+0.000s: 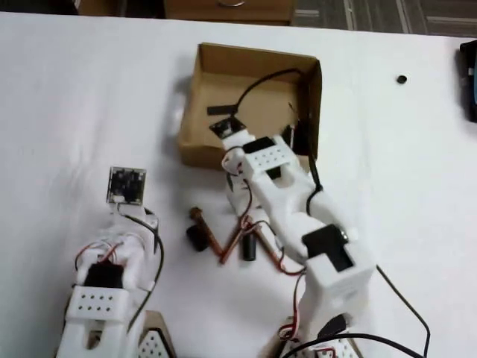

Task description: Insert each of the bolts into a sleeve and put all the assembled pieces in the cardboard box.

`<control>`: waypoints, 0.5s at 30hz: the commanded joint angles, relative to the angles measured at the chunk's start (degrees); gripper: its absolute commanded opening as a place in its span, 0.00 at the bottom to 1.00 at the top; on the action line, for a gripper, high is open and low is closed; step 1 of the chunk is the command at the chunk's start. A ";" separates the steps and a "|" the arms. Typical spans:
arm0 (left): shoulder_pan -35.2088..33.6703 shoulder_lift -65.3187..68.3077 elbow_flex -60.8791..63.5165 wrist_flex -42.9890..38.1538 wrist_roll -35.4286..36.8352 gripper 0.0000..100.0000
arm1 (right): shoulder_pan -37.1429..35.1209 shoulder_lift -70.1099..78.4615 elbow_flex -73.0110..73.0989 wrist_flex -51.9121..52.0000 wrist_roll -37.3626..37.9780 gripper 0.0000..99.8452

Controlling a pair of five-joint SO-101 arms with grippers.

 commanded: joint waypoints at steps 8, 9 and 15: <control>-0.26 -0.62 -0.13 -0.97 0.18 0.02 | 0.40 5.23 -5.80 -0.04 0.35 0.03; -0.26 -0.62 -0.13 -0.97 0.18 0.02 | 0.40 5.41 -5.71 -0.04 0.35 0.04; -0.26 -0.62 -0.13 -0.97 0.18 0.02 | 0.40 5.49 -5.71 -0.04 0.35 0.02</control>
